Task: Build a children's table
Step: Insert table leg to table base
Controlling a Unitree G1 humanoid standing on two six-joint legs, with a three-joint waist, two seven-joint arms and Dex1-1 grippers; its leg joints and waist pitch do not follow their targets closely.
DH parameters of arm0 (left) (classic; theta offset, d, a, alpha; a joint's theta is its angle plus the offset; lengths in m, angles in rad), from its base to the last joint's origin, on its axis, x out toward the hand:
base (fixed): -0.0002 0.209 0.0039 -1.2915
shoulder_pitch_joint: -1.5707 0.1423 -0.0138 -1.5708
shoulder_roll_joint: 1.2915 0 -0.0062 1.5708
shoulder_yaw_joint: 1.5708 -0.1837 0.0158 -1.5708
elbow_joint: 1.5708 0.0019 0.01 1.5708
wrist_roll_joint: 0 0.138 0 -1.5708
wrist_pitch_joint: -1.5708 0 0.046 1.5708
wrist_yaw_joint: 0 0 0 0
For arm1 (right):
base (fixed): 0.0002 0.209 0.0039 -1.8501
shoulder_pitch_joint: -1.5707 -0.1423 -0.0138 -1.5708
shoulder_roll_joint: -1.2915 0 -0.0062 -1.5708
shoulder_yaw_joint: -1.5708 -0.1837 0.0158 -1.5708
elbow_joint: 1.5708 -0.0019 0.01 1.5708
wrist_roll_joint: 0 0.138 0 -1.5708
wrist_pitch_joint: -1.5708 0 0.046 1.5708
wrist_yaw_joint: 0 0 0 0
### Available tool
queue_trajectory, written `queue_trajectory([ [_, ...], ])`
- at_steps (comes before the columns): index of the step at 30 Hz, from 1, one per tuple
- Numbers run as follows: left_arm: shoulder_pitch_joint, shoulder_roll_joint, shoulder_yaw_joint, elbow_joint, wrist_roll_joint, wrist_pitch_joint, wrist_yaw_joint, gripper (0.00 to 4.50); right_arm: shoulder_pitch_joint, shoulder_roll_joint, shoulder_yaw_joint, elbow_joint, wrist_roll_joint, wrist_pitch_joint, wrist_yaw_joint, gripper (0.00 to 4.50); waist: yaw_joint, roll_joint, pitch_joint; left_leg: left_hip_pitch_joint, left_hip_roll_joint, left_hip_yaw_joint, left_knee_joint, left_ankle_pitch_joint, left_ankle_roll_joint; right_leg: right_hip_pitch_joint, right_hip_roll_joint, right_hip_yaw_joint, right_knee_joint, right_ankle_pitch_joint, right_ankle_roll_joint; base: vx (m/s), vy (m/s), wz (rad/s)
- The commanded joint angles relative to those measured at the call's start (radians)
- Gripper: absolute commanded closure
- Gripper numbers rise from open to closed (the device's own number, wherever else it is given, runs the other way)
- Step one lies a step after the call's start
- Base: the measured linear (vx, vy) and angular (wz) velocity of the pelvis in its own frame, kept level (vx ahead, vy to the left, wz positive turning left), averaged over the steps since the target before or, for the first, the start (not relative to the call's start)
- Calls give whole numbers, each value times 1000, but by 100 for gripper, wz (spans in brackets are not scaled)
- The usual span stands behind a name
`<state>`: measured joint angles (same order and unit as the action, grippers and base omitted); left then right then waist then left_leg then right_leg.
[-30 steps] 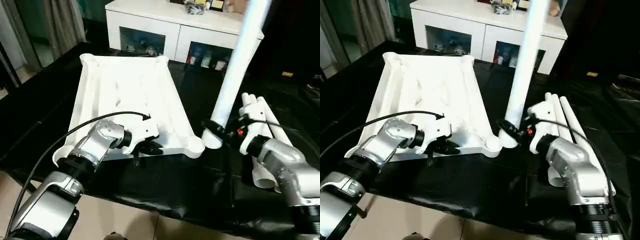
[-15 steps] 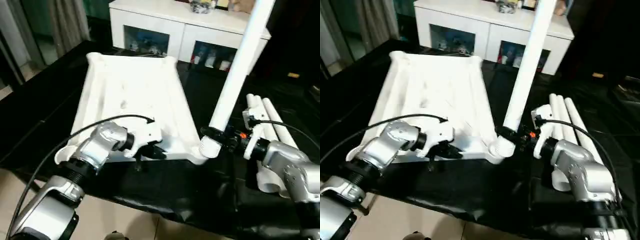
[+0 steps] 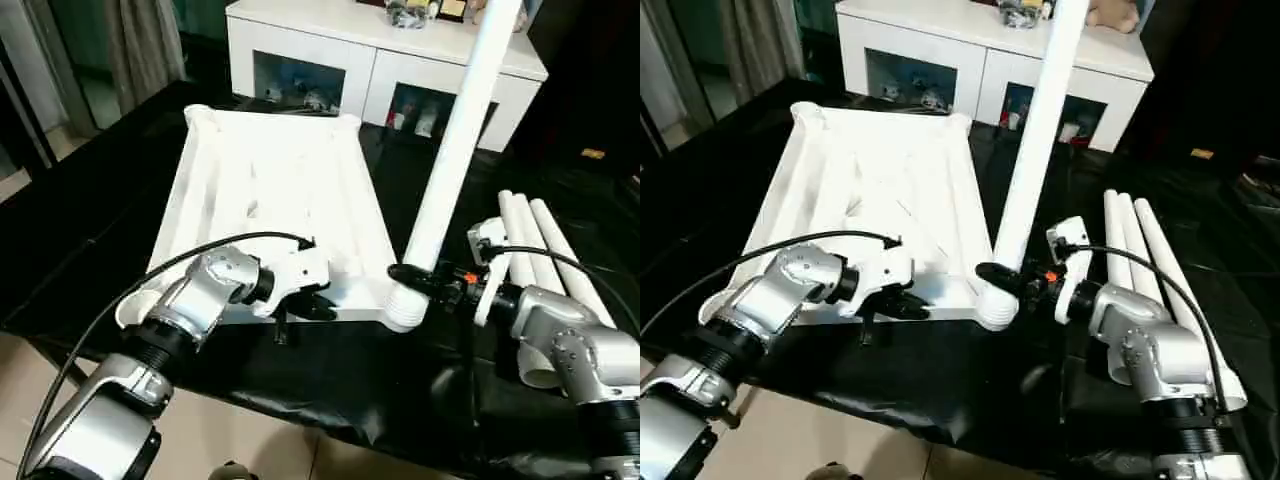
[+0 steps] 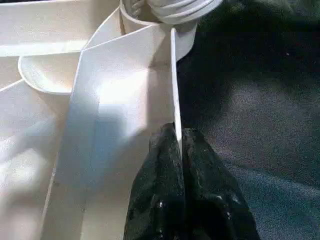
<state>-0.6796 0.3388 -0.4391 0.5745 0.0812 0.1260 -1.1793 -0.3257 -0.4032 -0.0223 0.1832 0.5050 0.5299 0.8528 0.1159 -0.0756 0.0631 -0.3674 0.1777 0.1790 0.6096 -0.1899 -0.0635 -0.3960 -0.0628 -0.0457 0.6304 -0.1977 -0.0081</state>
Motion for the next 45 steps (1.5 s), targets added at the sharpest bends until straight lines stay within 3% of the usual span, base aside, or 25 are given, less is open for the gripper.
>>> queue_trajectory([
  [1,17,-32,-25,11,-6,-1,-9,450,-3,2,-10,33,-13,-14,-17,264,-6,-5,-62,15,59,-18,-81,-185,10,36,-96,48,-90,-284,-180,0,0,0],
  [6,15,-34,-18,9,-12,-7,-20,450,-13,32,-39,92,-11,-44,-44,264,-8,4,-62,15,58,-18,-82,-183,7,37,-93,48,-87,-236,-194,0,0,0],
  [8,12,-30,-17,15,-11,-17,-29,450,-17,40,-44,101,-10,-49,-47,264,-9,-3,-64,15,57,-17,-81,-173,12,39,-92,48,-86,-222,-199,0,0,0],
  [20,6,-37,5,46,1,-45,-3,450,-38,65,-67,179,2,-61,-27,264,-9,-7,-63,14,59,-18,-82,-186,14,37,-96,47,-90,-287,-185,0,0,0],
  [22,2,-45,10,59,4,-59,14,450,-32,78,-79,200,4,-75,-32,264,-8,-4,-61,15,59,-18,-84,-192,13,35,-97,47,-93,-295,-183,0,0,0],
  [24,-9,-51,23,80,0,-71,26,450,-15,98,-91,217,4,-100,-50,264,-9,10,-60,19,59,-19,-86,-221,3,32,-96,48,-97,-314,-184,0,0,0],
  [25,-10,-51,23,81,0,-71,26,450,-14,99,-92,218,3,-101,-51,264,-11,5,-60,18,59,-18,-87,-229,2,32,-95,48,-100,-321,-181,0,0,0],
  [26,-18,-55,28,102,-2,-82,29,450,7,113,-94,219,-1,-124,-69,264,-10,11,-58,18,58,-22,-88,-247,-4,32,-97,48,-101,-350,-175,0,0,0],
  [27,-20,-57,29,108,-2,-85,30,450,9,115,-94,220,-3,-128,-71,264,-10,7,-57,23,59,-21,-88,-268,-6,27,-98,49,-106,-377,-168,0,0,0],
  [28,-24,-58,27,114,4,-90,37,450,24,122,-97,217,-4,-139,-79,264,-9,12,-58,22,58,-22,-89,-271,-7,28,-99,50,-106,-383,-167,0,0,0],
  [29,-27,-59,27,119,6,-92,40,450,34,127,-98,217,-9,-150,-85,264,-10,9,-55,22,59,-23,-90,-284,-7,28,-99,49,-110,-407,-162,0,0,0],
  [31,-32,-67,31,127,3,-92,46,450,67,141,-100,208,-28,-187,-106,264,-9,20,-52,26,60,-25,-93,-310,-10,23,-100,49,-115,-445,-154,0,0,0],
  [32,-32,-69,32,131,5,-96,48,450,75,146,-104,206,-32,-198,-110,264,-11,16,-52,28,60,-25,-94,-327,-12,21,-100,49,-120,-465,-148,0,0,0],
  [35,-39,-76,39,146,9,-108,53,450,99,162,-102,207,-61,-255,-123,264,-13,24,-47,31,62,-29,-103,-353,-12,22,-101,47,-127,-489,-143,0,0,0],
  [39,-52,-84,44,170,12,-126,61,450,135,176,-76,202,-117,-348,-145,265,-14,27,-48,31,63,-30,-111,-352,-12,26,-101,48,-126,-440,-150,0,0,0],
  [40,-57,-86,45,179,12,-130,62,450,140,174,-63,206,-132,-373,-150,265,-16,32,-47,33,62,-31,-112,-372,-12,25,-101,47,-127,-459,-151,0,0,0],
  [44,-60,-86,45,184,13,-137,65,450,169,174,-39,187,-190,-464,-174,265,-17,31,-42,38,62,-34,-111,-425,-16,17,-107,48,-141,-546,-127,0,0,0],
  [45,-62,-87,47,188,14,-140,68,450,175,178,-39,184,-195,-479,-176,265,-19,31,-44,37,61,-38,-113,-433,-13,20,-108,46,-142,-574,-118,0,0,0],
])
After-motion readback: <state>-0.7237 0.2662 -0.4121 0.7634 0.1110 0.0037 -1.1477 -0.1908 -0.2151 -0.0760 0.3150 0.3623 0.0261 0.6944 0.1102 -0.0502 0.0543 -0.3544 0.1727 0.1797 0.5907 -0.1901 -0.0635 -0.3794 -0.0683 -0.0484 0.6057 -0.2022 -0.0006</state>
